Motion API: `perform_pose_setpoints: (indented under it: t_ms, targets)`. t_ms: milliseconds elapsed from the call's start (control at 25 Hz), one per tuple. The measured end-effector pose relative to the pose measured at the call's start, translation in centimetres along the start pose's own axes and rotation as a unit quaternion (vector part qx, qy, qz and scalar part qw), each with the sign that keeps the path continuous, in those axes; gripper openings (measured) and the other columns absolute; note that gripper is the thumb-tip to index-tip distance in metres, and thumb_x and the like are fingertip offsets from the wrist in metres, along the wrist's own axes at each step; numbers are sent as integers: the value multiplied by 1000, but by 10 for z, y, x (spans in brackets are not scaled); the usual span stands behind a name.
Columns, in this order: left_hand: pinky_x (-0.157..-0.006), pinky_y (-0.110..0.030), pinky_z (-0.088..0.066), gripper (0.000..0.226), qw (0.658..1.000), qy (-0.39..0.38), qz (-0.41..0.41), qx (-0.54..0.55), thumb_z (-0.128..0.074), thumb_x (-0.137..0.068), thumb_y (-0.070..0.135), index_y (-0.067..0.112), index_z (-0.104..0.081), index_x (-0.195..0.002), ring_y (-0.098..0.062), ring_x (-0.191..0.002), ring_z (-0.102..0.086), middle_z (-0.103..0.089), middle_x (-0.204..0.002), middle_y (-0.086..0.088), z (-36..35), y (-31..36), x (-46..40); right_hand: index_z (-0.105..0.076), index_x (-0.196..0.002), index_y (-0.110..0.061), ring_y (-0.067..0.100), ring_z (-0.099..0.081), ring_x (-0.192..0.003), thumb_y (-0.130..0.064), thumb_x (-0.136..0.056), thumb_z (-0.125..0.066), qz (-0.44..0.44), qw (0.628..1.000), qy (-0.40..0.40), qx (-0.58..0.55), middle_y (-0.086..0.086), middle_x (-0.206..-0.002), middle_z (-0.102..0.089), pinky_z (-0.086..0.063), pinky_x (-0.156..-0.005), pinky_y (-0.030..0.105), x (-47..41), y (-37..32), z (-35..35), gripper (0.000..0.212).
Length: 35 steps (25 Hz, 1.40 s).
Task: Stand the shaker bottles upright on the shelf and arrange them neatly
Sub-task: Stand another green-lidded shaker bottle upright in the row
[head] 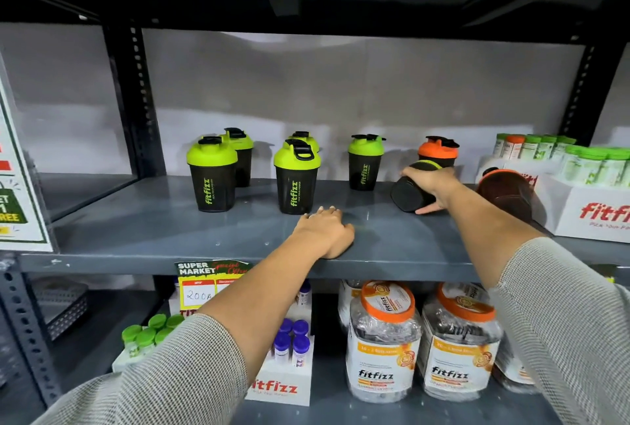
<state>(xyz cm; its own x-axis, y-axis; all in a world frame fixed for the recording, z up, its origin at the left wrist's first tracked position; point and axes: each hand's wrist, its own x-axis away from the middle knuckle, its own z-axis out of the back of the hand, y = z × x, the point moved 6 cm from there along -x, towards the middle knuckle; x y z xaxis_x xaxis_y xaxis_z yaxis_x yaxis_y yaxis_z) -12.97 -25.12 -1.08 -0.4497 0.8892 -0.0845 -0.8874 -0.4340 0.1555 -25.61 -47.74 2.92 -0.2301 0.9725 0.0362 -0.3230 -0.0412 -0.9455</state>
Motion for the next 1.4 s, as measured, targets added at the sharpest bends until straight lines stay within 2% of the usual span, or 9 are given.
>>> perform_pose_setpoints:
  t_ms: [200,320,520,800,1000,1080,1160,1280,1400]
  targets:
    - [-107,-40,-33,53,999,-2,8,31,-30,-100,36,6,-39,-143,-34,-136,-39,-38,-151,-16,6,-5,8,-38,-136,-13,32,-53,-117,-51,-44,-83,82,996,25,-5,8,-124,-53,-60,-59,53,33,-13,-3,109]
    - [-111,-39,-29,57,999,-28,-8,26,-30,-102,41,10,-34,-149,-32,-142,-32,-29,-157,-12,9,-12,15,-38,-132,-9,25,-60,-107,-48,-57,-85,183,982,34,15,6,-112,-59,-56,-82,38,52,-26,-16,96]
    - [-120,-39,-14,61,999,-42,-24,11,-27,-103,44,12,-21,-155,-26,-151,-11,-13,-164,-6,11,-22,28,-37,-133,-9,23,-59,-106,-33,-62,-89,257,966,-18,35,6,-118,-60,-51,-86,32,72,-39,-42,91]
    - [-119,-39,-16,61,999,-10,-32,7,-27,-101,42,10,-26,-153,-24,-151,-13,-17,-163,-7,9,-26,27,-32,-115,-19,25,-56,-113,-30,-59,-93,251,966,-48,33,2,-116,-56,-48,-87,33,74,-22,-53,83]
    - [-118,-39,-20,59,999,-5,-31,6,-27,-100,42,10,-31,-150,-26,-150,-17,-22,-162,-8,9,-27,27,-26,-134,-12,27,-48,-128,-40,-50,-96,228,970,-55,67,8,-135,-53,-44,-103,39,73,-14,-58,113]
    - [-119,-40,-19,60,999,-9,-32,7,-27,-101,43,11,-31,-150,-26,-150,-15,-20,-162,-8,7,-27,26,-3,-153,-23,27,-38,-139,-57,-35,-95,208,968,-95,106,7,-149,-41,-36,-113,42,73,-15,-55,153]
    - [-120,-38,-15,62,999,-16,-31,13,-27,-101,45,12,-26,-153,-25,-151,-11,-16,-163,-6,6,-28,25,19,-153,-30,27,-21,-149,-64,-34,-92,199,954,-128,186,9,-162,-22,-23,-119,43,72,-29,-45,167]
    - [-122,-35,-10,63,999,-21,-28,24,-27,-101,45,13,-20,-155,-22,-152,-8,-12,-164,-3,6,-29,25,16,-155,-28,25,-6,-152,-48,-59,-90,210,919,-139,303,6,-166,-2,-15,-119,39,78,-74,-18,145]
    - [-121,-36,-11,63,999,-17,-28,26,-27,-101,44,13,-21,-155,-22,-152,-9,-13,-164,-4,9,-27,27,-2,-157,-33,21,-9,-151,-20,-70,-87,254,885,-200,335,-2,-166,-5,-18,-117,34,89,-112,-26,123]
